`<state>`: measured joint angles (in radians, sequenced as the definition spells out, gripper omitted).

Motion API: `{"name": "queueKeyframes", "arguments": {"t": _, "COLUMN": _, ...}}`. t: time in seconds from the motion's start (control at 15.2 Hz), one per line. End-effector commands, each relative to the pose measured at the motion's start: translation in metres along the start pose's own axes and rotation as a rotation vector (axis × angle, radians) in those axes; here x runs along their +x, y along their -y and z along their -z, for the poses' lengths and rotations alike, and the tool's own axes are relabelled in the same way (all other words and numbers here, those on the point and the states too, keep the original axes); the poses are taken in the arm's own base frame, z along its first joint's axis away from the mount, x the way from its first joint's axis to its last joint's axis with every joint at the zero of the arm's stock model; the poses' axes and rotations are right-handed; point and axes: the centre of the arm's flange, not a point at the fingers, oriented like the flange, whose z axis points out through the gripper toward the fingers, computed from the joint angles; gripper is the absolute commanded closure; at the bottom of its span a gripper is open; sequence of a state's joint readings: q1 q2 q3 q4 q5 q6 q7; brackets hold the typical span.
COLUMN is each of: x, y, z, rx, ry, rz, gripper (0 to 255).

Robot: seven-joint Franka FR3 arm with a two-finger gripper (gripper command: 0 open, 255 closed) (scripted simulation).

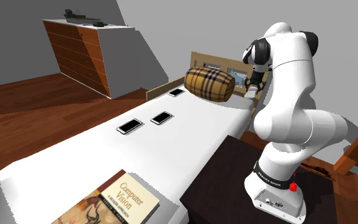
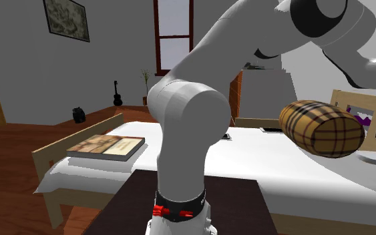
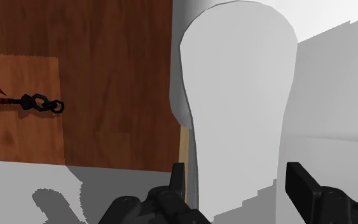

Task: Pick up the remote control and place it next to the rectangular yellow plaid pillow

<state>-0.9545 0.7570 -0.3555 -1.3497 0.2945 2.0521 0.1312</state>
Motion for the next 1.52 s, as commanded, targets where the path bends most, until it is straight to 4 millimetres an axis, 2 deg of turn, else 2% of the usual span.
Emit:
{"name": "queueKeyframes", "arguments": {"t": 0.0, "x": 0.001, "y": 0.000, "z": -0.010, "rx": 0.000, "ry": -0.001, "rz": 0.000, "gripper": 255}}
{"name": "queueKeyframes", "arguments": {"t": 1.06, "x": 0.002, "y": -0.001, "z": -0.097, "rx": 0.000, "ry": -0.001, "rz": 0.000, "gripper": 255}}
{"name": "queueKeyframes", "arguments": {"t": 1.45, "x": 0.002, "y": -0.001, "z": -0.097, "rx": 0.000, "ry": -0.001, "rz": 0.000, "gripper": 255}}
